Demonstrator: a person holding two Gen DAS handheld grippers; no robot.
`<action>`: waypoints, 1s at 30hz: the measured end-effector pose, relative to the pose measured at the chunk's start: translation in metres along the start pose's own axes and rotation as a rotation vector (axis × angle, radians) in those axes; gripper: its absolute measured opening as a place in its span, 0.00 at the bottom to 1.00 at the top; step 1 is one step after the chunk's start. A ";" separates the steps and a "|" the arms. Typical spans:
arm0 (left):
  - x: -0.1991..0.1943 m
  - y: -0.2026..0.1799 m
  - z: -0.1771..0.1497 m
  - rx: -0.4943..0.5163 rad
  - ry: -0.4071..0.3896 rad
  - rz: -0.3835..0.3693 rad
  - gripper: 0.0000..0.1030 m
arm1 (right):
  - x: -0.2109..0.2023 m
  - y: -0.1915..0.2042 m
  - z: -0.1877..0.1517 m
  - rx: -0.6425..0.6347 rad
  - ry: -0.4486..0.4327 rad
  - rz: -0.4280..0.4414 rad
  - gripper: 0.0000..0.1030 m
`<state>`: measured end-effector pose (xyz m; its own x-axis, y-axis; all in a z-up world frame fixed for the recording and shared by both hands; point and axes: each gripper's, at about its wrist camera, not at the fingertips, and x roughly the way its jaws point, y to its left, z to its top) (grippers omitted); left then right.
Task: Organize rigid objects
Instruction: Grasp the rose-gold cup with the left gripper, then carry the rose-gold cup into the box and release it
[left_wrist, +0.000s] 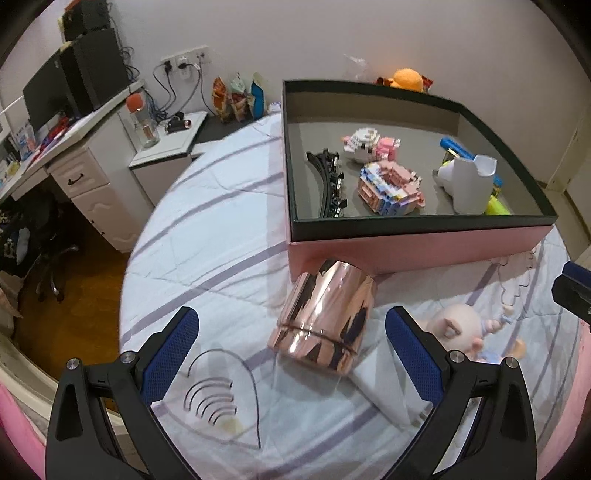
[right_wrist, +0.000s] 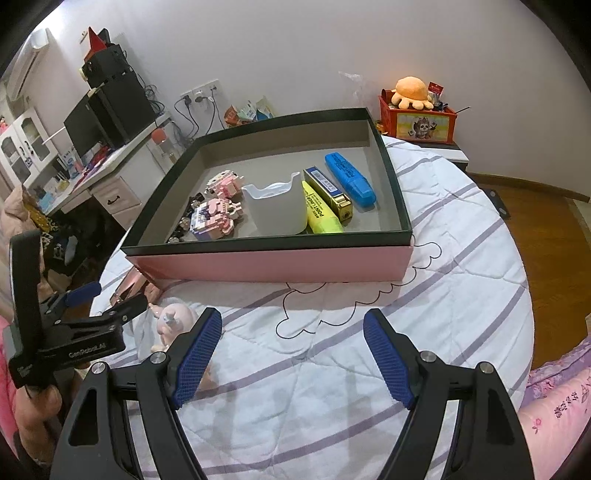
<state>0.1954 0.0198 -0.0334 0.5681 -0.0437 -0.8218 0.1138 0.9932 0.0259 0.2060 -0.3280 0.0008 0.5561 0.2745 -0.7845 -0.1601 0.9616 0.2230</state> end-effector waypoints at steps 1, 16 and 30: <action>0.004 0.000 0.000 -0.002 0.004 -0.016 0.97 | 0.002 0.001 0.001 -0.001 0.003 -0.004 0.78; 0.014 0.011 -0.005 -0.047 0.020 -0.135 0.46 | 0.011 0.003 0.005 -0.010 0.023 -0.019 0.78; -0.028 0.005 -0.013 -0.036 -0.042 -0.110 0.46 | 0.002 0.003 0.003 -0.012 -0.001 -0.002 0.78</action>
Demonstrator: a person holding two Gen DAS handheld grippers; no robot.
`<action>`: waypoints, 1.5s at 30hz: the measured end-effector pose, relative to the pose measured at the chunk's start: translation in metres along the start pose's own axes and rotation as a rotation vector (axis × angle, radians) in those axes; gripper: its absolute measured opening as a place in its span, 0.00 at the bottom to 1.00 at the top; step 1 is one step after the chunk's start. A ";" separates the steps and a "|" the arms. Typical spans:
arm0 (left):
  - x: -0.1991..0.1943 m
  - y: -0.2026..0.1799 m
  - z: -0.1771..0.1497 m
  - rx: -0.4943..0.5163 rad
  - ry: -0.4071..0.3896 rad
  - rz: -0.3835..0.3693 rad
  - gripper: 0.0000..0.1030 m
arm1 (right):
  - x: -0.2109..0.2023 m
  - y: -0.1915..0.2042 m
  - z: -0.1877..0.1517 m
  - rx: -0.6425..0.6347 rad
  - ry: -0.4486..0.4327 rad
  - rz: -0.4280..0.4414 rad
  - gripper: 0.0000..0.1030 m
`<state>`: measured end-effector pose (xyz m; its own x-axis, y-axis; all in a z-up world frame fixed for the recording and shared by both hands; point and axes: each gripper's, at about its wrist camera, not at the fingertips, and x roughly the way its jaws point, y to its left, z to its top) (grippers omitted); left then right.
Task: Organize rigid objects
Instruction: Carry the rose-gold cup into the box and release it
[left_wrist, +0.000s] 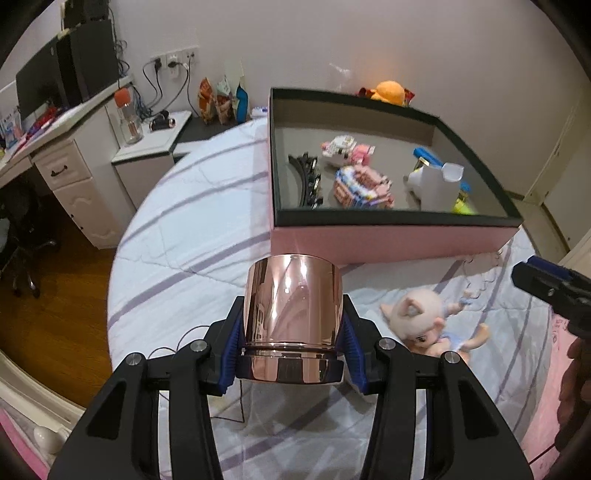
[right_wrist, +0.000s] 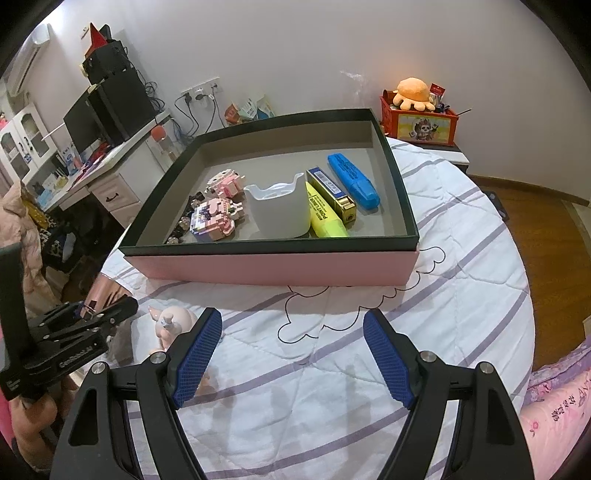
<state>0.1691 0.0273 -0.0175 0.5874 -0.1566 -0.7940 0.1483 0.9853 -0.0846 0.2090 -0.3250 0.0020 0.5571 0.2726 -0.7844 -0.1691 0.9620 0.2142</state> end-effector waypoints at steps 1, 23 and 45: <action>-0.004 -0.001 0.001 0.000 -0.007 0.000 0.46 | -0.001 0.000 0.000 -0.001 -0.003 0.002 0.78; -0.023 -0.061 0.092 0.089 -0.146 -0.063 0.46 | -0.019 -0.006 0.046 -0.001 -0.125 -0.004 0.78; 0.107 -0.099 0.165 0.156 0.029 -0.061 0.78 | 0.032 -0.064 0.089 0.099 -0.102 -0.041 0.78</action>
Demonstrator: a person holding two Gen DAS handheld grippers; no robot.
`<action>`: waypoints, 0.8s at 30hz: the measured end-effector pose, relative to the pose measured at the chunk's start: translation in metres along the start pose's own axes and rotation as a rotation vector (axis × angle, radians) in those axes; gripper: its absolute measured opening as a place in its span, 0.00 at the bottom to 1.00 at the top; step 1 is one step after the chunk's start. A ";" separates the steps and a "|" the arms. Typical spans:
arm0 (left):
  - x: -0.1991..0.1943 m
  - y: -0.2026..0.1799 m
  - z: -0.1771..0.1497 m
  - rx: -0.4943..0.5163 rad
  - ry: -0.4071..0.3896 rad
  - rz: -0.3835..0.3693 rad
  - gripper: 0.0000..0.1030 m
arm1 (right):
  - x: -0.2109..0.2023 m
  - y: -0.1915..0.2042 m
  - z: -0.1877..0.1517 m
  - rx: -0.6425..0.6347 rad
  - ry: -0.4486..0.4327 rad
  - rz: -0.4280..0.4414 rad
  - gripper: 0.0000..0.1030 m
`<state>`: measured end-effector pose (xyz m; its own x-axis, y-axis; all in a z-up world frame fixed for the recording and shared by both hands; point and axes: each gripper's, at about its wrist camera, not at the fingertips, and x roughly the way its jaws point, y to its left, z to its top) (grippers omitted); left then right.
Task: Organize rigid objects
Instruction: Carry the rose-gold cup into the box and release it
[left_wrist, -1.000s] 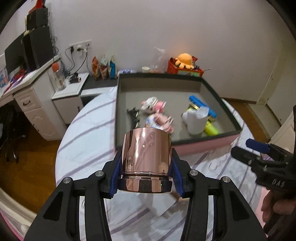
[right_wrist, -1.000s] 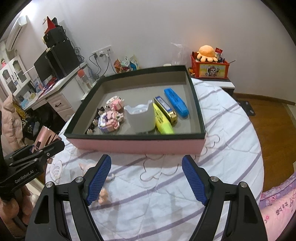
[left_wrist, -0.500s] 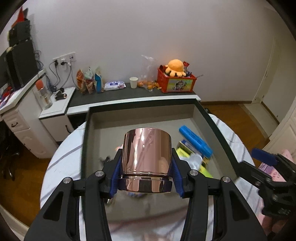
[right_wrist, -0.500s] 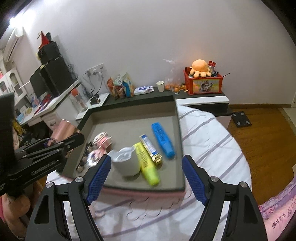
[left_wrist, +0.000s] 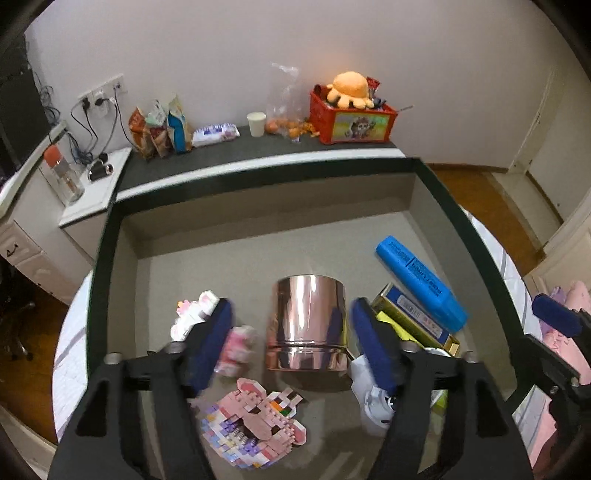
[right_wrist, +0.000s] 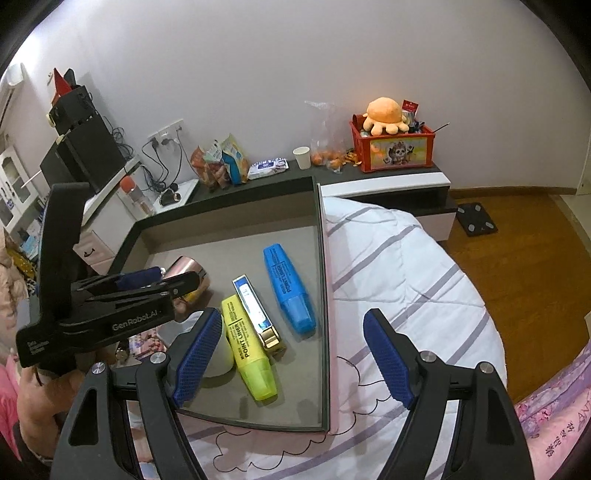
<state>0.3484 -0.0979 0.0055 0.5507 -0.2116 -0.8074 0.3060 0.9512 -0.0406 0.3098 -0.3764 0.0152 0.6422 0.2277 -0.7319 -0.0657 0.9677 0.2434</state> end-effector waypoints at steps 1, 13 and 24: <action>-0.004 0.000 -0.001 0.000 -0.017 0.007 0.83 | 0.001 0.000 0.000 -0.001 0.002 0.000 0.78; -0.072 0.017 -0.028 -0.061 -0.119 0.047 0.95 | -0.025 0.031 -0.008 -0.054 -0.025 -0.017 0.78; -0.167 0.048 -0.101 -0.167 -0.252 0.098 1.00 | -0.068 0.073 -0.035 -0.142 -0.061 0.027 0.78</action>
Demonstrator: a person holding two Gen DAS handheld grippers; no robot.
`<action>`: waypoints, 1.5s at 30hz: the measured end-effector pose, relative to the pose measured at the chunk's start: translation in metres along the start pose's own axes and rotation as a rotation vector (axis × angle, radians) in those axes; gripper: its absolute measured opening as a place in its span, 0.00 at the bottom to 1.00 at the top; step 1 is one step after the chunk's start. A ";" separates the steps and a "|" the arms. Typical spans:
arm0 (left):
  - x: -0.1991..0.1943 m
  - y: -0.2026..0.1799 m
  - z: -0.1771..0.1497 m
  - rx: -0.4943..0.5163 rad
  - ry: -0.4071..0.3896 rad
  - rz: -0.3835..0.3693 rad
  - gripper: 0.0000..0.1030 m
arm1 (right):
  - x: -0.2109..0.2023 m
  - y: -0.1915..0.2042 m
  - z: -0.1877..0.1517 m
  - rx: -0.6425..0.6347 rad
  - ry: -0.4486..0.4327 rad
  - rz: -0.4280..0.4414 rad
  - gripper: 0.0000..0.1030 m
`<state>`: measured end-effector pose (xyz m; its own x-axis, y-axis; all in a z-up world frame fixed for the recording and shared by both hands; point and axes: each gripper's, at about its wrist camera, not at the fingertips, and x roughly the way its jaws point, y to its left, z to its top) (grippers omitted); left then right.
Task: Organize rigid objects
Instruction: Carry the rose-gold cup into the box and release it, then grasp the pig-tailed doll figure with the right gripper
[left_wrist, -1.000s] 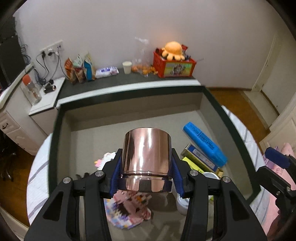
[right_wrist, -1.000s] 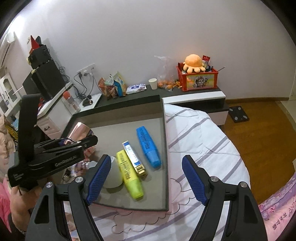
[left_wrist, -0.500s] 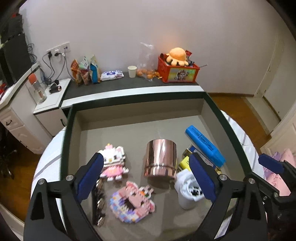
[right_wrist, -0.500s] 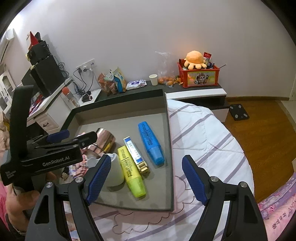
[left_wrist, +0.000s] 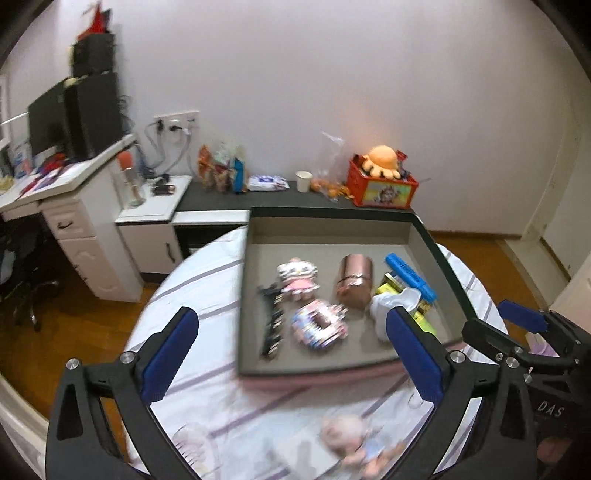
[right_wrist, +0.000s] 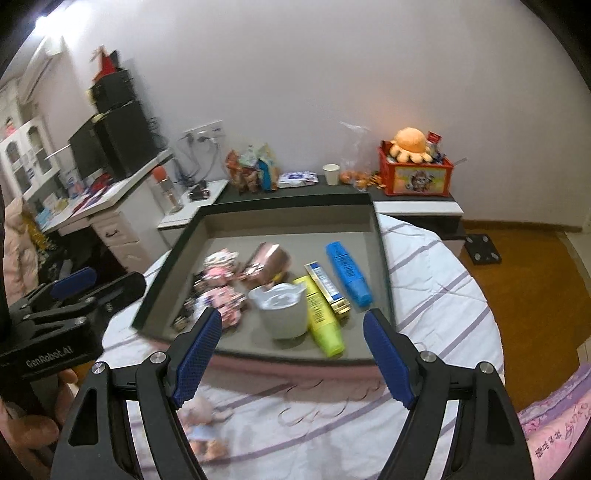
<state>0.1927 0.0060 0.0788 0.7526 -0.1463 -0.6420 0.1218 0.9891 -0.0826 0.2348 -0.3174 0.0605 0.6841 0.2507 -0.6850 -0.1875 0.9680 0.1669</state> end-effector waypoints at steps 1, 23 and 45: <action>-0.008 0.005 -0.005 -0.008 -0.008 0.009 1.00 | -0.003 0.005 -0.003 -0.013 0.002 0.006 0.78; -0.055 0.054 -0.077 -0.064 0.063 0.091 1.00 | 0.041 0.067 -0.088 -0.240 0.262 0.091 0.78; -0.015 0.044 -0.081 -0.039 0.127 0.089 1.00 | 0.059 0.054 -0.094 -0.229 0.298 0.145 0.46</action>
<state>0.1340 0.0527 0.0234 0.6709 -0.0576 -0.7393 0.0314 0.9983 -0.0493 0.1989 -0.2512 -0.0375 0.4107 0.3367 -0.8474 -0.4420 0.8863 0.1379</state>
